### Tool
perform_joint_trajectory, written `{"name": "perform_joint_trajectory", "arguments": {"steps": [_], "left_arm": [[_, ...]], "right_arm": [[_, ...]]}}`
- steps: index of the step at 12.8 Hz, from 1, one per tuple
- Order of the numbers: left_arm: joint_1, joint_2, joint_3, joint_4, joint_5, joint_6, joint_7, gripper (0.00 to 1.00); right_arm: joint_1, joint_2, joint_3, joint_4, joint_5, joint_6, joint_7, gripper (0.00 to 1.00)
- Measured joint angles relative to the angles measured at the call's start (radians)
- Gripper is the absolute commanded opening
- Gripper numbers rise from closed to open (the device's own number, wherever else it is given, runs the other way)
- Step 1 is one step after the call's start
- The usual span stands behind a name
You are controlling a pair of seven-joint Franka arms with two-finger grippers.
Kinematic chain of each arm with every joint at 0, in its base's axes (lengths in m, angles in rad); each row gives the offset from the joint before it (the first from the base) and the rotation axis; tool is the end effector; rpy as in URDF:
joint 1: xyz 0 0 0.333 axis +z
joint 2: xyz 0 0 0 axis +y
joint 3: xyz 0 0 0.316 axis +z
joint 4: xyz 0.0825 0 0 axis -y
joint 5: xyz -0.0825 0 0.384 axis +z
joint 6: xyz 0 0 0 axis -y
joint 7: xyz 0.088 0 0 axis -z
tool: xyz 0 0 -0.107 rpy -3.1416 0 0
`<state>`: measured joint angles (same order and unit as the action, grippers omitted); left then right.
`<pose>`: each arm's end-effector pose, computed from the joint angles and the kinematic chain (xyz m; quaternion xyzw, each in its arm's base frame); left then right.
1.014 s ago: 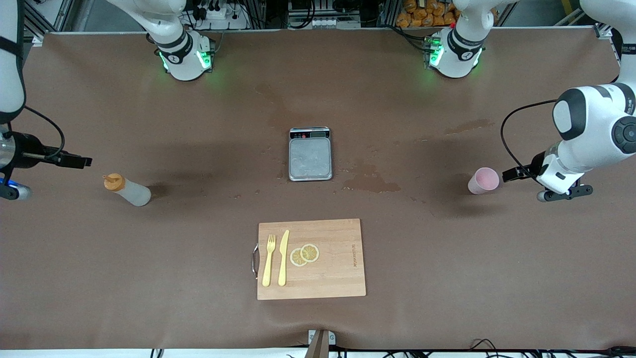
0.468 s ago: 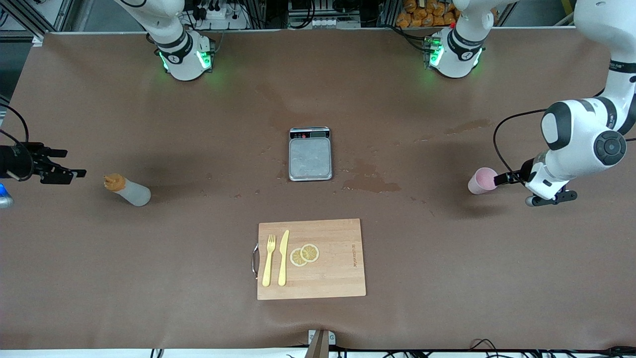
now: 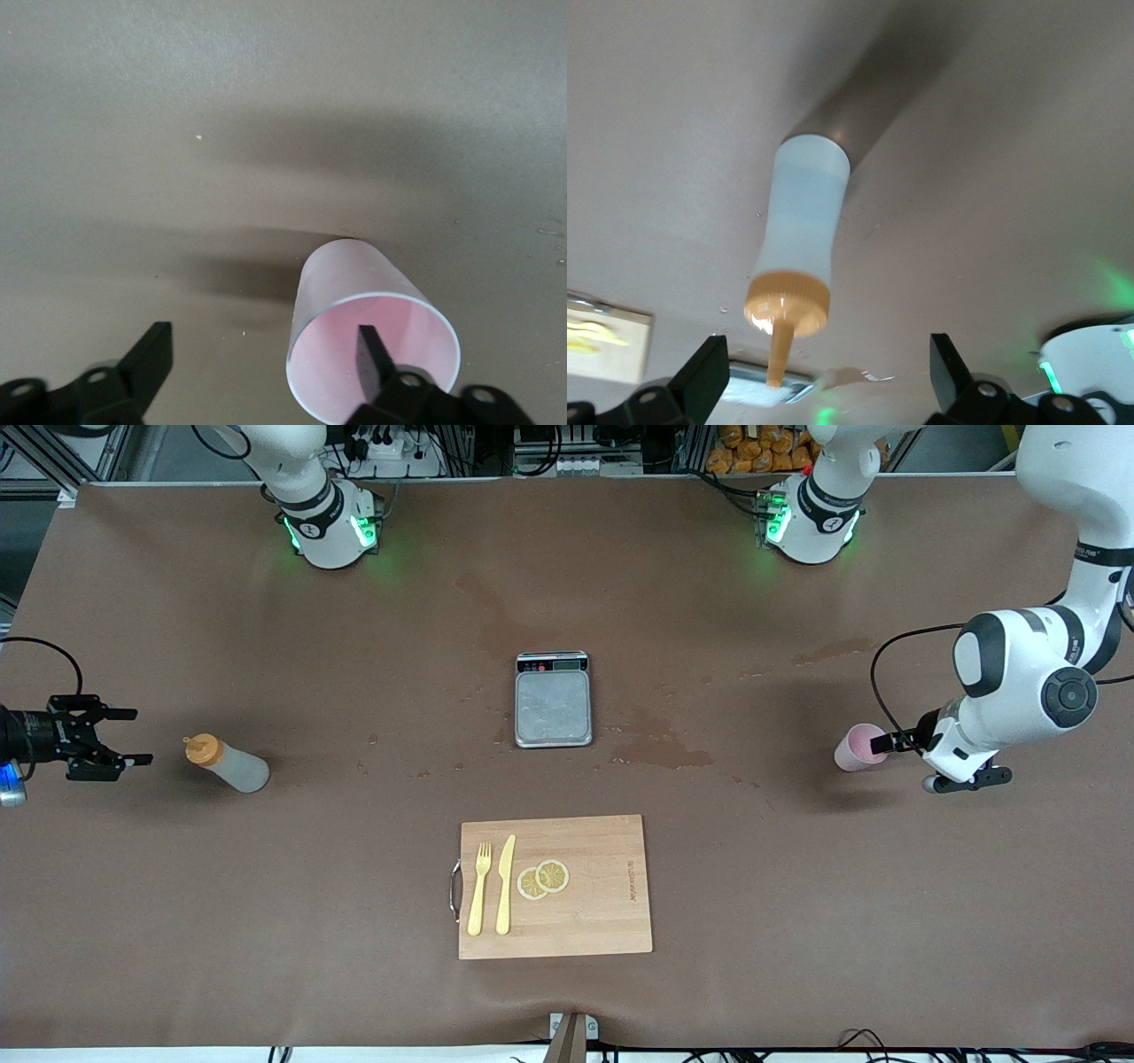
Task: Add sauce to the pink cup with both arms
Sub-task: 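Grasp the pink cup with the left gripper while the right gripper grasps the bottle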
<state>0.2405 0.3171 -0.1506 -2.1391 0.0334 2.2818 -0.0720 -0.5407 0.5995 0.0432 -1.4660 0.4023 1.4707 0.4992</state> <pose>0.5500 0.0503 0.2437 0.9938 0.0703 -0.0849 0.0127 0.5830 -0.2700 0.3092 -0.8019 0.4809 0.2868 0.2082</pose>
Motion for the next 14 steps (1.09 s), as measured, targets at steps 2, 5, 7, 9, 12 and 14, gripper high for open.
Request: {"name": "perform_joint_trajectory", "arguments": {"steps": [2, 5, 7, 9, 12, 14], "left_arm": [[0.000, 0.003, -0.001, -0.006, 0.000, 0.000, 0.000, 0.44], [0.000, 0.008, -0.003, -0.010, 0.000, 0.000, -0.004, 0.07], [-0.006, 0.012, -0.011, -0.010, 0.000, 0.000, -0.005, 0.00], [-0.011, 0.011, -0.024, -0.008, 0.000, 0.000, -0.007, 0.00], [-0.011, 0.011, -0.037, -0.006, 0.000, 0.000, -0.008, 0.00], [-0.011, 0.010, -0.047, 0.004, 0.000, -0.004, -0.008, 0.00]], "right_arm": [[-0.024, 0.059, 0.000, 0.017, 0.067, -0.001, 0.056, 1.00], [-0.024, 0.106, 0.004, 0.021, 0.088, 0.002, 0.102, 1.00], [-0.024, 0.135, 0.004, 0.022, 0.091, 0.027, 0.108, 1.00], [-0.024, 0.162, 0.004, 0.023, 0.093, 0.050, 0.109, 1.00], [-0.029, 0.202, 0.002, 0.024, 0.130, 0.052, 0.110, 1.00], [-0.049, 0.232, 0.002, 0.025, 0.188, 0.053, 0.110, 1.00]]}}
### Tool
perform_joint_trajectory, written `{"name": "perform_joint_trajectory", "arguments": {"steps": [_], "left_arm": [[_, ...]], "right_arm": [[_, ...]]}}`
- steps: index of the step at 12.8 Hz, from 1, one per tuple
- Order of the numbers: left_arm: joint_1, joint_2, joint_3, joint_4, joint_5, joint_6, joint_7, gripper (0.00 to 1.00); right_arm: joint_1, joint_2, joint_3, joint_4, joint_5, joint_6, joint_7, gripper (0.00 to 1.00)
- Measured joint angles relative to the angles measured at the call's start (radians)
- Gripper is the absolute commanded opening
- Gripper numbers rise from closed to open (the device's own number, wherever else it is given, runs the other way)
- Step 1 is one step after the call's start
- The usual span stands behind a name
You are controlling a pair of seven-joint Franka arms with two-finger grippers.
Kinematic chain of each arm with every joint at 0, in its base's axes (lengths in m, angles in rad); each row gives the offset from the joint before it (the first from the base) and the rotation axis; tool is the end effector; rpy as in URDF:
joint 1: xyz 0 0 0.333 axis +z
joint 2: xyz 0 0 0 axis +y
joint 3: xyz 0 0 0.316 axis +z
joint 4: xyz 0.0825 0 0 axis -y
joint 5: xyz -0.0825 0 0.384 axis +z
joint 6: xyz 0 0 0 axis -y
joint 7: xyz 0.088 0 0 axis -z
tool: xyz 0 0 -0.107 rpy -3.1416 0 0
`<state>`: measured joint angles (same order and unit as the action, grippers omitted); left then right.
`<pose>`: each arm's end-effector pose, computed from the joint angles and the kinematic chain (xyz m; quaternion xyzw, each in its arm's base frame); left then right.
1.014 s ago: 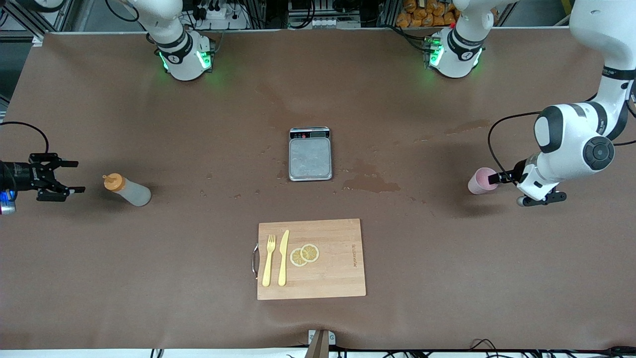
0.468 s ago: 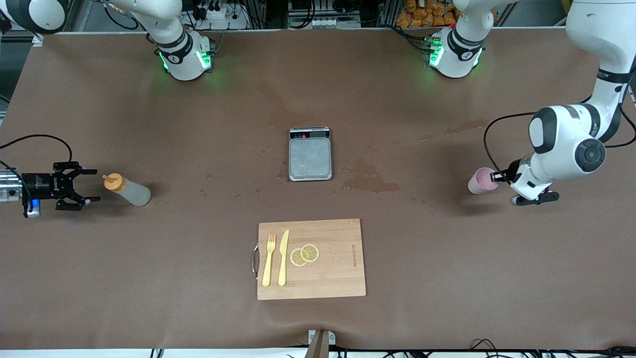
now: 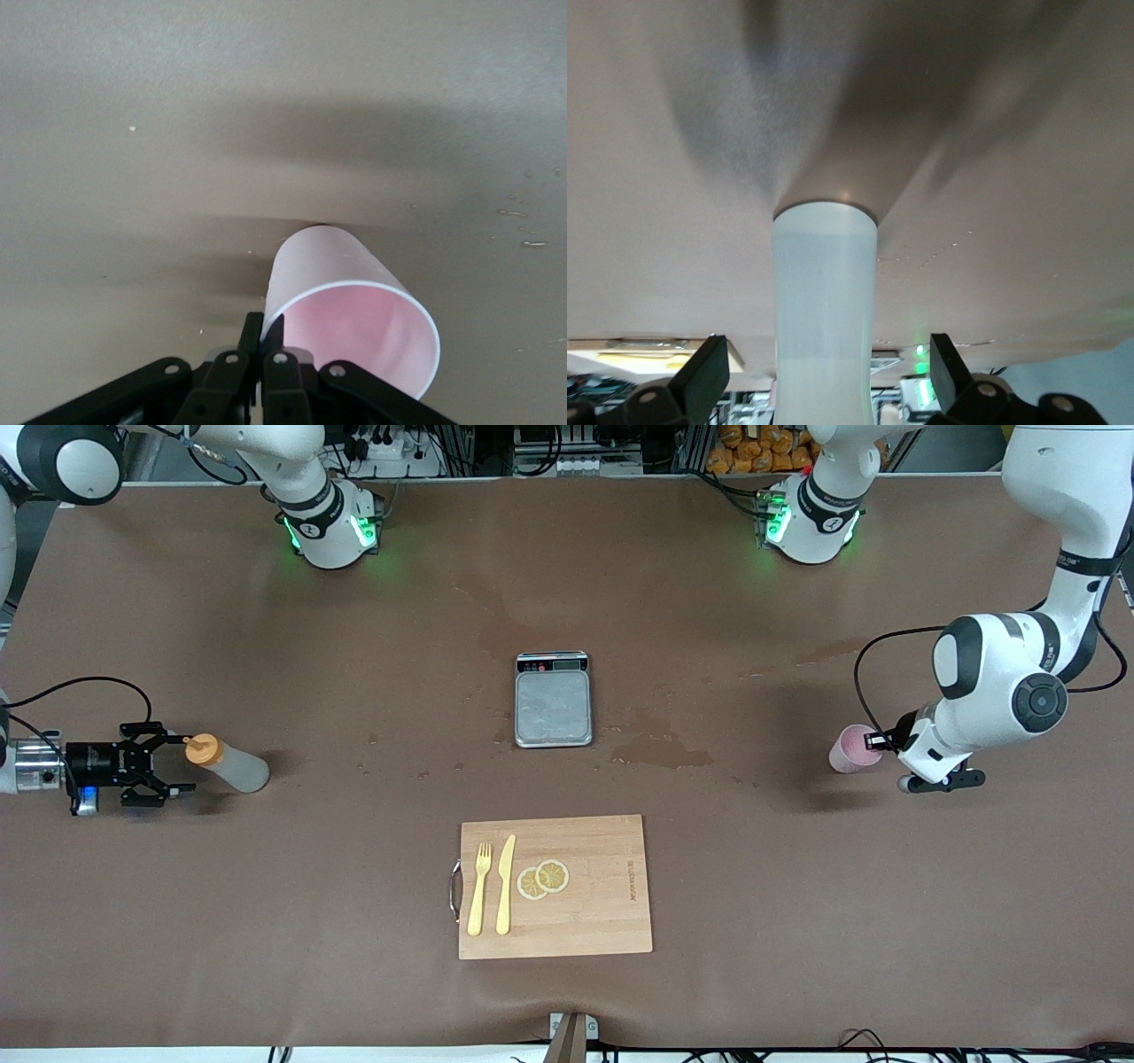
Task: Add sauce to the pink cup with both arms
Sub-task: 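Grasp the pink cup with the left gripper while the right gripper grasps the bottle, then carry the pink cup with the left gripper onto the metal scale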
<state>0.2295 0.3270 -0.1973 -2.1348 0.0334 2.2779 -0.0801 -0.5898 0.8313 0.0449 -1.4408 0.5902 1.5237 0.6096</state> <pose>0.5524 0.0184 0.2411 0.9948 0.0463 -0.0888 0.0180 0.5775 -0.2827 0.1788 -0.6905 0.5619 0.3582 0.2813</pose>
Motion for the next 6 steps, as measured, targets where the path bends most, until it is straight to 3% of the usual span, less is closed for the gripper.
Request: {"name": "perform_joint_trajectory", "arguments": {"steps": [3, 6], "left_arm": [[0.001, -0.020, -0.058, 0.077, 0.000, -0.117, -0.049, 0.00], [-0.002, -0.040, -0.204, 0.199, 0.000, -0.265, -0.231, 0.00]], "right_arm": [[-0.025, 0.034, 0.000, 0.005, 0.023, 0.001, 0.000, 1.00], [-0.026, 0.046, 0.006, 0.006, 0.035, 0.001, 0.006, 1.00]]}}
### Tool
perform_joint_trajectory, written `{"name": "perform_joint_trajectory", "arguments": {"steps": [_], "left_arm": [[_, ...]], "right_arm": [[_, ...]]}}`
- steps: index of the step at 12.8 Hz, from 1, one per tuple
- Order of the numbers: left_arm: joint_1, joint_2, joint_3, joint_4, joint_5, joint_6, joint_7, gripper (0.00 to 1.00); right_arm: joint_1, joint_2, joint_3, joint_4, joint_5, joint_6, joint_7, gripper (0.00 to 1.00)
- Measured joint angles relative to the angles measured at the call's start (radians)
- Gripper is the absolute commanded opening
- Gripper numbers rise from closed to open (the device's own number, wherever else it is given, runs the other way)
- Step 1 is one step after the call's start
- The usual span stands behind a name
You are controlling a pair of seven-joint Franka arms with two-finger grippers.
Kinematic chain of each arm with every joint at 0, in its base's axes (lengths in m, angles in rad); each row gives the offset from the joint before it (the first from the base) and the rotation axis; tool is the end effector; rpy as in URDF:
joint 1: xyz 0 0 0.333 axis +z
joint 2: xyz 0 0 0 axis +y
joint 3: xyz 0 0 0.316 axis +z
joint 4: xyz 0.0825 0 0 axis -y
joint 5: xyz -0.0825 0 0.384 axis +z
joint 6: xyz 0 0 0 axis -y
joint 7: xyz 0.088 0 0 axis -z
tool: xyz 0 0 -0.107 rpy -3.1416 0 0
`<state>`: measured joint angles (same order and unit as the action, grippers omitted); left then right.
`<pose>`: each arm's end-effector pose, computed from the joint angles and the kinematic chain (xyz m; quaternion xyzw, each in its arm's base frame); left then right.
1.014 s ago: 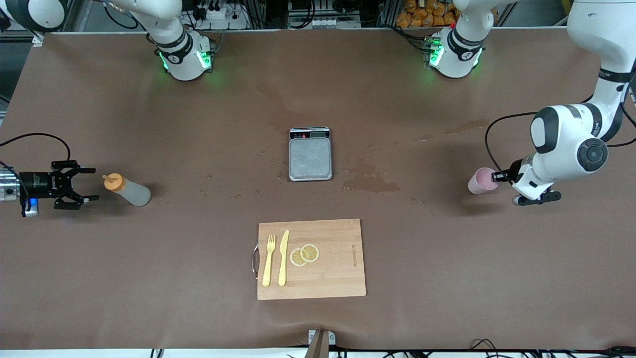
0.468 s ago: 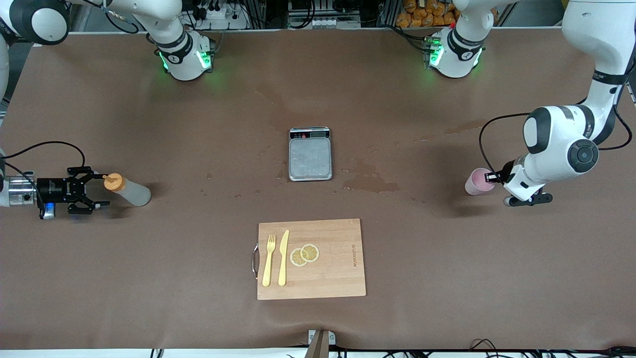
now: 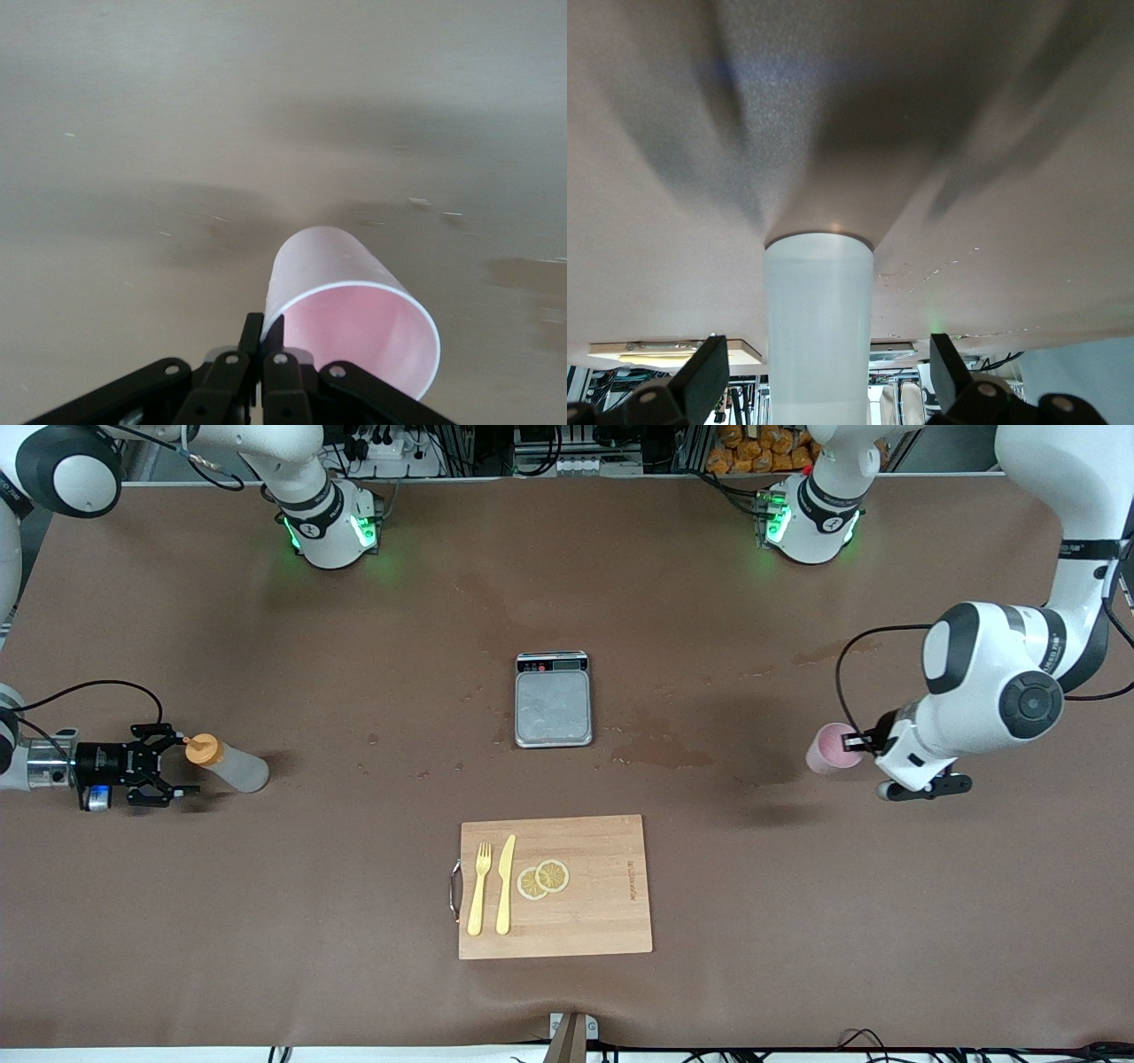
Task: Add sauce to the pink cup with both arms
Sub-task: 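Carry the pink cup with the left gripper onto the metal scale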
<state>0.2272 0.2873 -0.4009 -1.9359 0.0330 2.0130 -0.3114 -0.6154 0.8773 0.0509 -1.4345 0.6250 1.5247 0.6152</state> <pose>0.5807 -0.0909 0.3346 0.9928 0.0622 -0.1005 0.0181 0.5701 -0.2896 0.1539 -0.6662 0.5728 0.3715 0.3003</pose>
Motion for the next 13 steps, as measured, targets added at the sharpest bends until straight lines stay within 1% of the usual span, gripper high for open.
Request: {"name": "perform_joint_trajectory", "arguments": {"steps": [2, 3, 4, 7, 11, 13], "left_arm": [[-0.009, 0.000, -0.104, 0.040, 0.000, -0.017, -0.127, 0.00], [-0.026, 0.001, -0.144, 0.049, 0.000, -0.017, -0.192, 0.00], [-0.061, 0.005, -0.163, 0.059, 0.000, -0.017, -0.255, 0.00], [-0.191, 0.027, -0.170, 0.091, 0.000, -0.010, -0.429, 0.00], [-0.318, 0.075, -0.171, 0.111, 0.000, 0.057, -0.638, 0.00], [-0.384, 0.110, -0.170, 0.136, 0.000, 0.073, -0.718, 0.00]], "right_arm": [[0.002, 0.003, 0.004, 0.000, 0.033, -0.003, 0.009, 1.00], [0.003, 0.008, 0.005, 0.000, 0.042, -0.004, 0.010, 1.00], [0.003, 0.016, 0.005, 0.000, 0.045, -0.004, 0.011, 1.00], [0.003, 0.048, 0.005, 0.000, 0.052, -0.004, 0.011, 1.00], [0.004, 0.055, 0.009, 0.000, 0.067, -0.015, 0.012, 1.00], [0.012, 0.055, 0.013, -0.001, 0.079, -0.030, 0.021, 1.00]]}}
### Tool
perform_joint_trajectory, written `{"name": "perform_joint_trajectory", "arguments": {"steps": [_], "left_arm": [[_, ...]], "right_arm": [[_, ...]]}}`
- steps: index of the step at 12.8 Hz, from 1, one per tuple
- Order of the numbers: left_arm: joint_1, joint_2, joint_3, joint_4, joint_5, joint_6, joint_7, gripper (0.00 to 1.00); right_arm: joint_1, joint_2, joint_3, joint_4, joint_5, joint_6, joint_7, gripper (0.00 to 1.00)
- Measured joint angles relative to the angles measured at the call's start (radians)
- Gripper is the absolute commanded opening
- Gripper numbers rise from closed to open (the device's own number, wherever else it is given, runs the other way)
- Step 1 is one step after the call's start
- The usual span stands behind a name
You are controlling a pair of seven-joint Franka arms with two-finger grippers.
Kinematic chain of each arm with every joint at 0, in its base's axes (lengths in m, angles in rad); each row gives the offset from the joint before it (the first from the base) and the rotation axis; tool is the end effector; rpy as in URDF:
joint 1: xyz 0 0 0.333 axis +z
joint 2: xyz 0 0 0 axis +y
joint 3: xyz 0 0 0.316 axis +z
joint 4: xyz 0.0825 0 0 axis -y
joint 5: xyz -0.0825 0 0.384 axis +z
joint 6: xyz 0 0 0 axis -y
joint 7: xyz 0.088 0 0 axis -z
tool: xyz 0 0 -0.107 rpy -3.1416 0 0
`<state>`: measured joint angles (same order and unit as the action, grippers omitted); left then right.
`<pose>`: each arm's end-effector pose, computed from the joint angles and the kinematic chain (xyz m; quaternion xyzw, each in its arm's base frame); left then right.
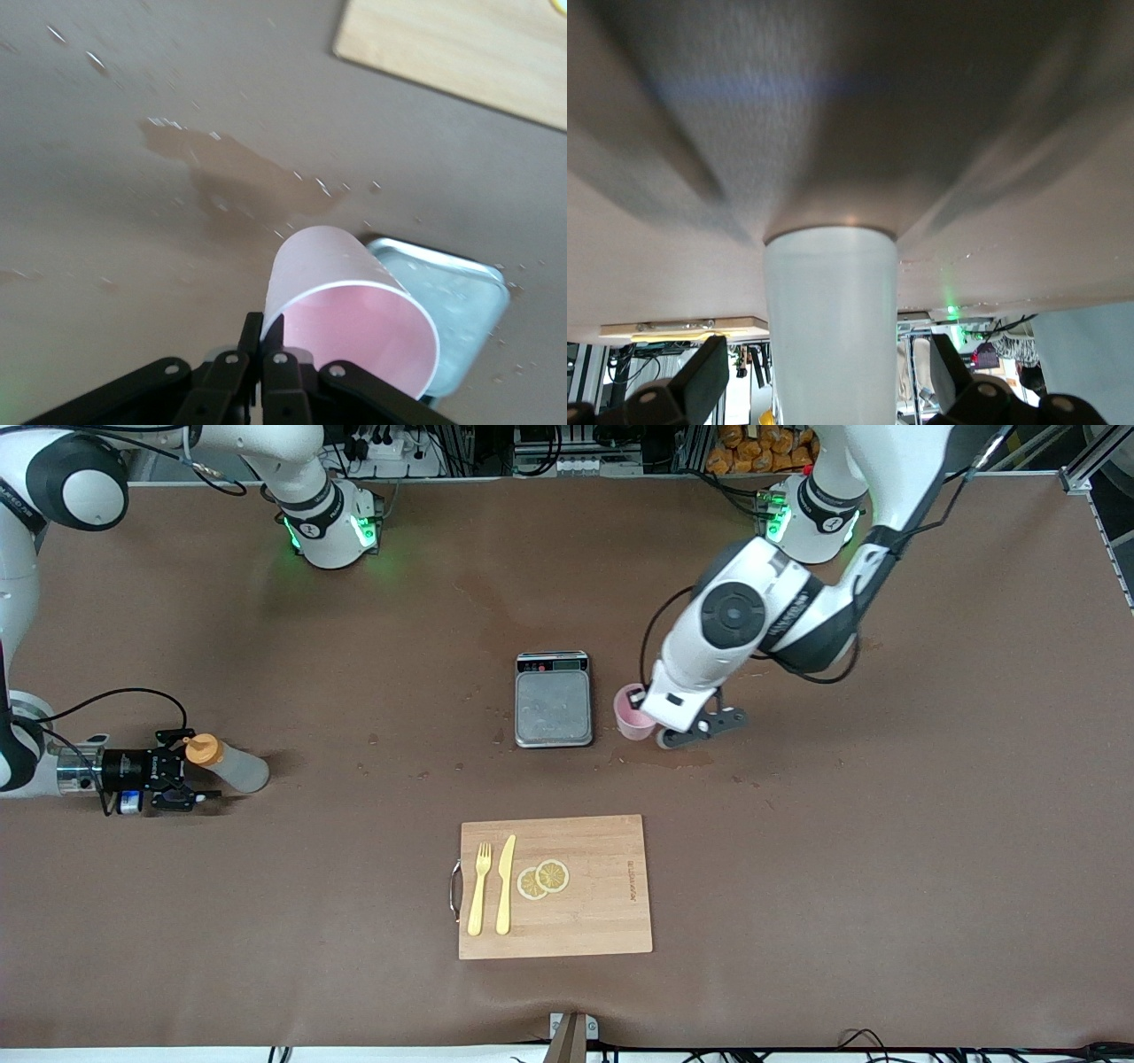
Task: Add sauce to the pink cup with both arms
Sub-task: 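Carry the pink cup with the left gripper onto the metal scale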
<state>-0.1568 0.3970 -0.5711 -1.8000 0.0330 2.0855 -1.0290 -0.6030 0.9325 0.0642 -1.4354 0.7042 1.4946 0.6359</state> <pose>0.4915 -0.3991 0.3541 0.9832 0.1560 -0.0858 0.0398 0.5724 -0.2630 0.1253 -0.6321 0.5675 0.4116 0.3301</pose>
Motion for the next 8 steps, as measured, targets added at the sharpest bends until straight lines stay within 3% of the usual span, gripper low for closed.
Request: {"name": "perform_joint_trajectory", "arguments": {"steps": [8], "left_arm": [[-0.138, 0.166, 0.005, 0.157, 0.000, 0.037, -0.182, 0.00]], "right_arm": [[0.028, 0.023, 0.004, -0.001, 0.002, -0.001, 0.005, 1.00]]}}
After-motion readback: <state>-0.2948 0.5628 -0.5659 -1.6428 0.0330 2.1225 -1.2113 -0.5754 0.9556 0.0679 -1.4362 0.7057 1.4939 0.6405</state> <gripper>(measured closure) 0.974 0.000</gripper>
